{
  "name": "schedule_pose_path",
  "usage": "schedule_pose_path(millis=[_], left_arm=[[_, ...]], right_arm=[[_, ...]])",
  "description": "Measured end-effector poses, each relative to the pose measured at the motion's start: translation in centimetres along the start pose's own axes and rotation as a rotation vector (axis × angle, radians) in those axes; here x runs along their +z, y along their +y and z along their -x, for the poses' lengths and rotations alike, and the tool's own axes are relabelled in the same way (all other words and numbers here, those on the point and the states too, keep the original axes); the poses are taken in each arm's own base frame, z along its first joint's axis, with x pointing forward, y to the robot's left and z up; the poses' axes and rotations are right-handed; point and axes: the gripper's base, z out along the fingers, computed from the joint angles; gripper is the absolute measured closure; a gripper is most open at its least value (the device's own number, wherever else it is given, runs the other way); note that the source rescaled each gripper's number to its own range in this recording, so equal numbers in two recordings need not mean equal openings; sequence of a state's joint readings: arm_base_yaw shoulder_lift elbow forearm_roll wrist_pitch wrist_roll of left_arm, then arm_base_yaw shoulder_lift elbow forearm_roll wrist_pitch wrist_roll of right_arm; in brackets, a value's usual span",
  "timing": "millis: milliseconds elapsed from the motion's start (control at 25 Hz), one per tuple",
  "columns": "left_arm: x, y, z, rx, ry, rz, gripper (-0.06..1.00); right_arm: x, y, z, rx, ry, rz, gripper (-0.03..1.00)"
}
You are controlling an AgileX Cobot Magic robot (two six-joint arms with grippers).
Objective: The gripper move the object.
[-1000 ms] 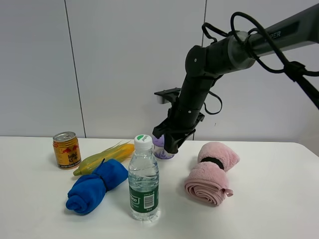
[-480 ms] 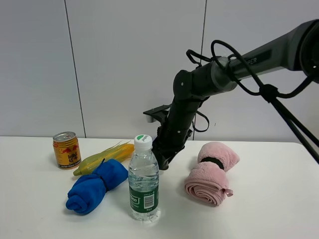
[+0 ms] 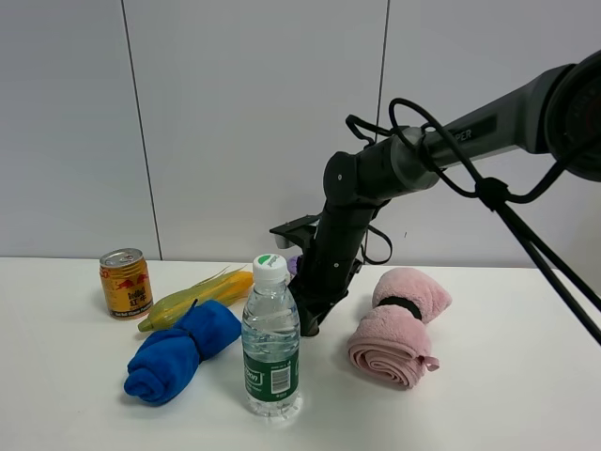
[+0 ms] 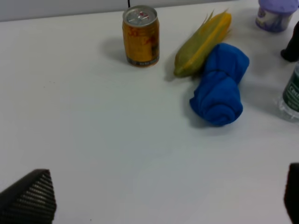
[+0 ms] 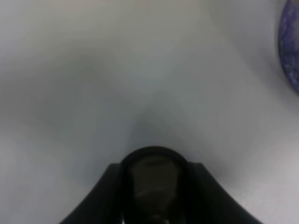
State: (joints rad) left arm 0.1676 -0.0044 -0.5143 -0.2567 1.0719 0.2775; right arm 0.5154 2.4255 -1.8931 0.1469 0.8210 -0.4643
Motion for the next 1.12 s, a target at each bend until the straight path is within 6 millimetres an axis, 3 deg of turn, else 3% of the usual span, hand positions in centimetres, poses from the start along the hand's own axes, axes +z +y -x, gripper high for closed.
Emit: schedule_pose_path(millis=[240, 320, 440, 520, 680, 960, 1120], left_arm=[[0.00, 0.00, 0.00, 0.000, 0.000, 0.000, -0.06], [0.00, 0.00, 0.00, 0.000, 0.000, 0.000, -0.06], [0.00, 0.00, 0.00, 0.000, 0.000, 0.000, -0.06], [0.00, 0.00, 0.00, 0.000, 0.000, 0.000, -0.06], [0.00, 0.00, 0.01, 0.000, -0.001, 0.000, -0.06], [0.00, 0.00, 0.01, 0.000, -0.001, 0.000, -0.06], [0.00, 0.00, 0.01, 0.000, -0.001, 0.000, -0.06]], right_arm=[[0.00, 0.00, 0.00, 0.000, 0.000, 0.000, 0.95], [0.00, 0.00, 0.01, 0.000, -0.001, 0.000, 0.77], [0.00, -0.07, 0.15, 0.000, -0.016, -0.008, 0.34], [0.00, -0.09, 0.18, 0.000, -0.020, -0.010, 0.22], [0.00, -0.10, 0.19, 0.000, -0.021, -0.011, 0.16], [-0.01, -0.14, 0.28, 0.003, -0.031, -0.015, 0.15], [-0.49, -0.23, 0.57, 0.005, -0.052, -0.027, 0.06]])
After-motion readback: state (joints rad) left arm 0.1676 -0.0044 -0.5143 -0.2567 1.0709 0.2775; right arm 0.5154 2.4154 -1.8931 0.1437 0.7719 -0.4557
